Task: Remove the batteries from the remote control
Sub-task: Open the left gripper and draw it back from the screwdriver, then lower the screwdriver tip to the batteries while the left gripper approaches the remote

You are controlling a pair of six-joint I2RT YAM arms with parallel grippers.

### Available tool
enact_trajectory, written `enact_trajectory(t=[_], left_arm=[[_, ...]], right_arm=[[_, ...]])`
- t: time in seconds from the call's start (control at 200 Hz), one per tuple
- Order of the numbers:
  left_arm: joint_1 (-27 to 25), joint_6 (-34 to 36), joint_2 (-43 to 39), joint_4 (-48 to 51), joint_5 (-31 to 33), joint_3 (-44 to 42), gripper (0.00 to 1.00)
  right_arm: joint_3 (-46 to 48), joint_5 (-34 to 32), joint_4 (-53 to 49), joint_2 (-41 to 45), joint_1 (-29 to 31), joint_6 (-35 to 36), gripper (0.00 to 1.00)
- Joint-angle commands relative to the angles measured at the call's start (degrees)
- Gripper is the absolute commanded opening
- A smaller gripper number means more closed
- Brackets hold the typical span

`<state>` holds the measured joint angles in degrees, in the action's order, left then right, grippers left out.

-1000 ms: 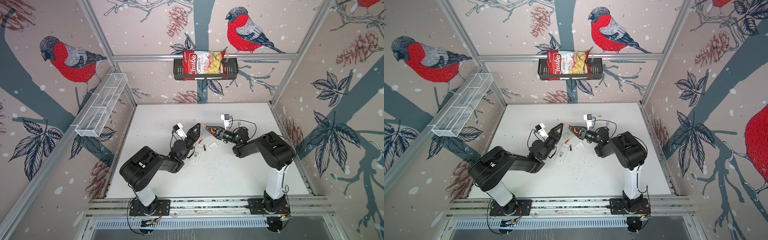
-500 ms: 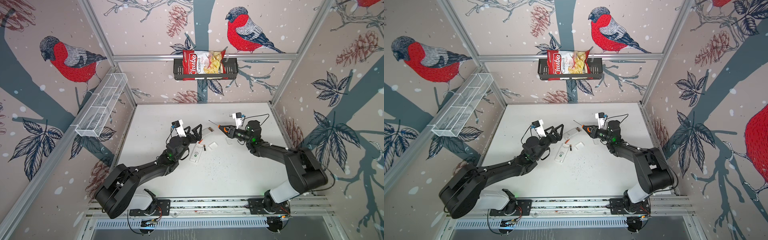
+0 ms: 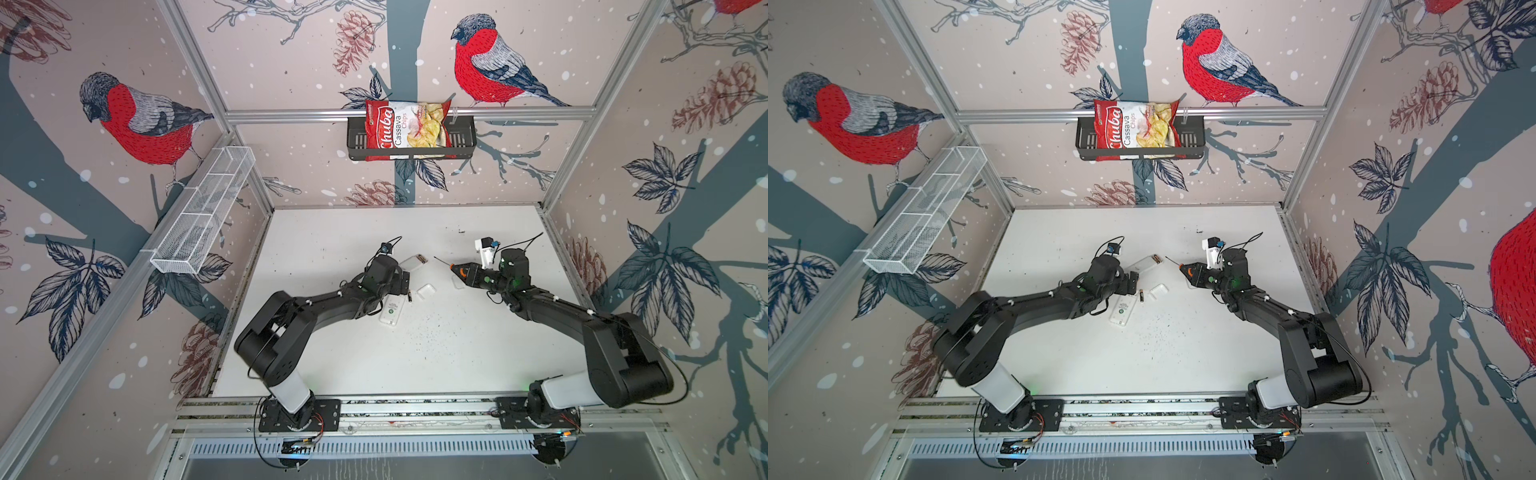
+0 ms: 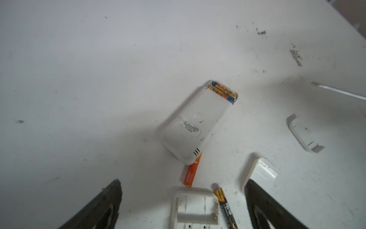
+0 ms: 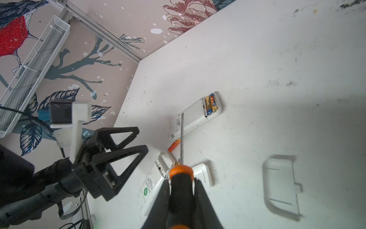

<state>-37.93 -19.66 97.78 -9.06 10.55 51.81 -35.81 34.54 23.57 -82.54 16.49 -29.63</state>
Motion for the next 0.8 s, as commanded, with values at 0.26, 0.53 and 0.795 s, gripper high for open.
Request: enact_trajectory(t=[0.26, 0.53, 0.795], left_arm=[[0.18, 2.17, 8.16, 8.25, 1.58, 6.79, 0.96], [1.57, 0.86, 11.82, 8.79, 2.63, 9.77, 0.96], [3.78, -0.27, 13.15, 7.86, 3.01, 11.06, 0.96]], right_arm=[[0.57, -0.45, 0.07, 0.98, 0.12, 1.68, 0.00], [0.66, 0.08, 0.36, 0.32, 0.11, 1.66, 0.00], [0.67, 0.18, 0.33, -0.03, 0.17, 1.94, 0.00]])
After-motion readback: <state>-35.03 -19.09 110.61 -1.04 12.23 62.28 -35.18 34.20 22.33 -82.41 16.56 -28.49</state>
